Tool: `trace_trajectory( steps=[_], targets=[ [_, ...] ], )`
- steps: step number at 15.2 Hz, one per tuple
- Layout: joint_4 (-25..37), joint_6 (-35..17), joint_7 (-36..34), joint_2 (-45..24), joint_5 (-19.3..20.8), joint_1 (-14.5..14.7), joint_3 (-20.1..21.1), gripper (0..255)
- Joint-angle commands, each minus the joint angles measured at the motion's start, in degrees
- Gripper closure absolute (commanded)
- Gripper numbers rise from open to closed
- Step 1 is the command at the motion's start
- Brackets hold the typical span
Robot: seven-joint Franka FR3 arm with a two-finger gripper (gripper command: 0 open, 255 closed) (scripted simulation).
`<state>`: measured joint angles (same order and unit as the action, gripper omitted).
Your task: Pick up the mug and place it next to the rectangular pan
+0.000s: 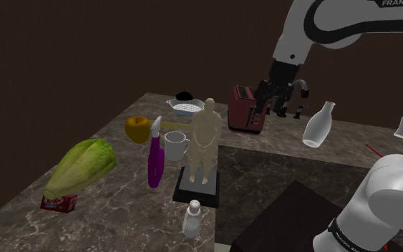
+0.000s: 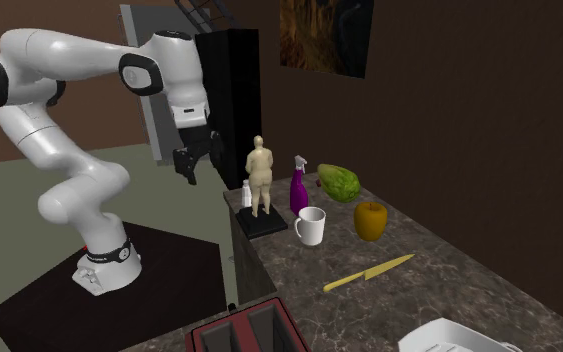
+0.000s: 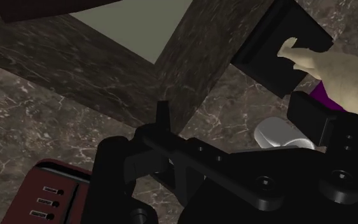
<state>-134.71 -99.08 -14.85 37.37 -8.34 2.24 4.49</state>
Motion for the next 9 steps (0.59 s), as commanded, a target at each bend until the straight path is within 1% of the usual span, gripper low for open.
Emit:
trace_trajectory(
  steps=[1,5,9],
  targets=[
    [0.8,-3.01,-1.72,-3.53,-0.22,0.26,1.82,0],
    [3.76,-8.01,-5.71,-11.11,0.08,0.68,5.53,0],
    [7.95,-12.19,-10.1,-19.32,1.65,0.86,8.96,0]
  ],
)
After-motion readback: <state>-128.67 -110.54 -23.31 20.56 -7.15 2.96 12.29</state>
